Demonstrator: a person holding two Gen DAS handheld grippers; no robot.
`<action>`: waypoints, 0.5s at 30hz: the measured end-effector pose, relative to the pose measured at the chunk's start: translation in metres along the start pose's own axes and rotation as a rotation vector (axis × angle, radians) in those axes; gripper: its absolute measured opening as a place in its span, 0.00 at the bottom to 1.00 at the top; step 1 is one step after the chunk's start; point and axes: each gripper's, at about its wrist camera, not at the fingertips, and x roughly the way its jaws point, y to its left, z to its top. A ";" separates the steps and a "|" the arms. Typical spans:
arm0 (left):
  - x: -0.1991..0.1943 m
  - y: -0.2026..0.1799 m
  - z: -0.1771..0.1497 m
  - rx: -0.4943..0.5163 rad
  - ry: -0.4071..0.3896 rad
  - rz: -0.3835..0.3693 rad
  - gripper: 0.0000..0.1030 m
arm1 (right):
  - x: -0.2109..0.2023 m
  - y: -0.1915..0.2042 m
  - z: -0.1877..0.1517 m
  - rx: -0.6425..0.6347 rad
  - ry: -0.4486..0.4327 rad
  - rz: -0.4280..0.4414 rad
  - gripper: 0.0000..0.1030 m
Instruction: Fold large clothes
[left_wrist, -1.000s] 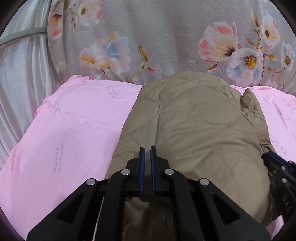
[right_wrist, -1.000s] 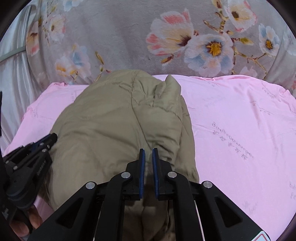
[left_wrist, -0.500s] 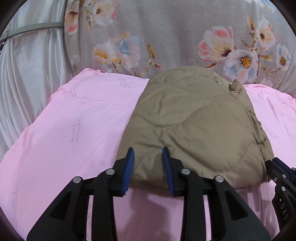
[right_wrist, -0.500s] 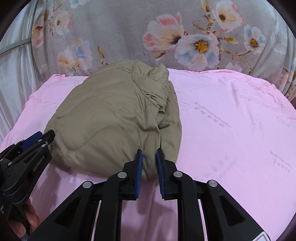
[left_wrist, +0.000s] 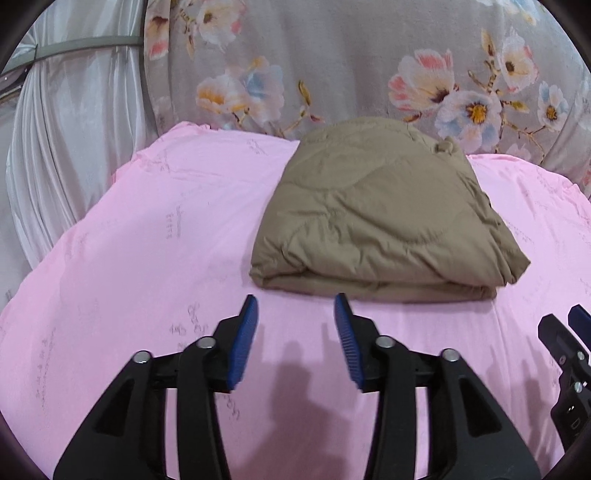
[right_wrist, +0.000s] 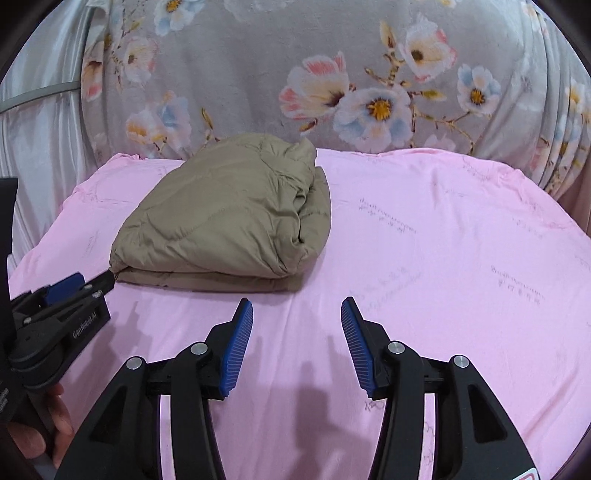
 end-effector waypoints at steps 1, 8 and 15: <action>-0.002 0.002 -0.001 -0.014 -0.005 -0.011 0.61 | -0.001 0.002 -0.002 -0.004 -0.005 -0.008 0.63; -0.015 -0.007 -0.004 0.023 -0.074 0.011 0.90 | 0.001 0.008 -0.003 -0.034 0.003 -0.043 0.73; -0.011 -0.010 -0.004 0.036 -0.052 0.024 0.91 | 0.009 -0.001 -0.003 0.003 0.037 -0.038 0.73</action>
